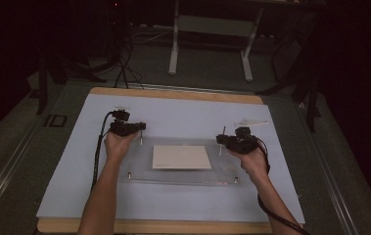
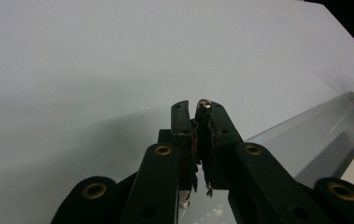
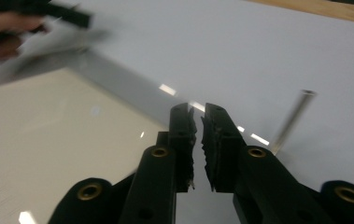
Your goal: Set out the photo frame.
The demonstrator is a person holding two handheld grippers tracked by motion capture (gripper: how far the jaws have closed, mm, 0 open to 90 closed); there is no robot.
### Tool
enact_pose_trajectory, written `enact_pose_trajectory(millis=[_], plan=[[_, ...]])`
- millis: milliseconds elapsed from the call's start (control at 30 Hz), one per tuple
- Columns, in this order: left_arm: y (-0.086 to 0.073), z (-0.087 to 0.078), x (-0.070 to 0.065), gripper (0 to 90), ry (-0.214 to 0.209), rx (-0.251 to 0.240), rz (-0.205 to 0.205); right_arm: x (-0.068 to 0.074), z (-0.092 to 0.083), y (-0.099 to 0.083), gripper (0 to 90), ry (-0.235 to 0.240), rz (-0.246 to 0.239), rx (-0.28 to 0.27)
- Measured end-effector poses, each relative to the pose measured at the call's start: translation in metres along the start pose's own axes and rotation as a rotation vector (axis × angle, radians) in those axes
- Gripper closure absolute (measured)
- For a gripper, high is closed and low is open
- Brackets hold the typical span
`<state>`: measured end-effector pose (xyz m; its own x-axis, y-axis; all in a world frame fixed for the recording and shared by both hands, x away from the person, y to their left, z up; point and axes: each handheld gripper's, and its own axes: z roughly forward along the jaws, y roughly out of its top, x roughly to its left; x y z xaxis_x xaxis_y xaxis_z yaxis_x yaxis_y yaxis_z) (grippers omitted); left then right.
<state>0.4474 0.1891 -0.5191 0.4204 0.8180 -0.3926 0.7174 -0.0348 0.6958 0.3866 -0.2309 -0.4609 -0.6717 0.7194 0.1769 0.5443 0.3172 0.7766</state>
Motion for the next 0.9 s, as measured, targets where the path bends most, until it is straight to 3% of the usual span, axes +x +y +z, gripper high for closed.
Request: enact_pose_trajectory(millis=[267,433,567,600,833,900], plan=[[0.0,0.0,0.0,84.4,0.006,0.002,-0.007,0.044,-0.02,0.004,90.0,0.081,-0.131,0.021],[0.0,0.001,0.0,84.4,0.009,-0.002,-0.013,0.067,-0.031,0.0,90.0,0.182,-0.161,0.002],[0.0,0.001,-0.001,84.4,0.012,-0.003,-0.018,0.081,-0.035,-0.004,90.0,0.216,-0.186,0.0],[0.001,0.002,-0.001,84.4,0.015,-0.002,-0.022,0.093,-0.037,-0.009,90.0,0.257,-0.188,-0.01],[0.001,0.002,0.0,84.3,0.006,-0.003,-0.019,0.114,-0.04,-0.03,90.0,0.332,-0.196,-0.049],[0.001,0.002,0.0,84.3,0.008,-0.001,-0.02,0.12,-0.039,-0.038,90.0,0.321,-0.213,-0.049]])
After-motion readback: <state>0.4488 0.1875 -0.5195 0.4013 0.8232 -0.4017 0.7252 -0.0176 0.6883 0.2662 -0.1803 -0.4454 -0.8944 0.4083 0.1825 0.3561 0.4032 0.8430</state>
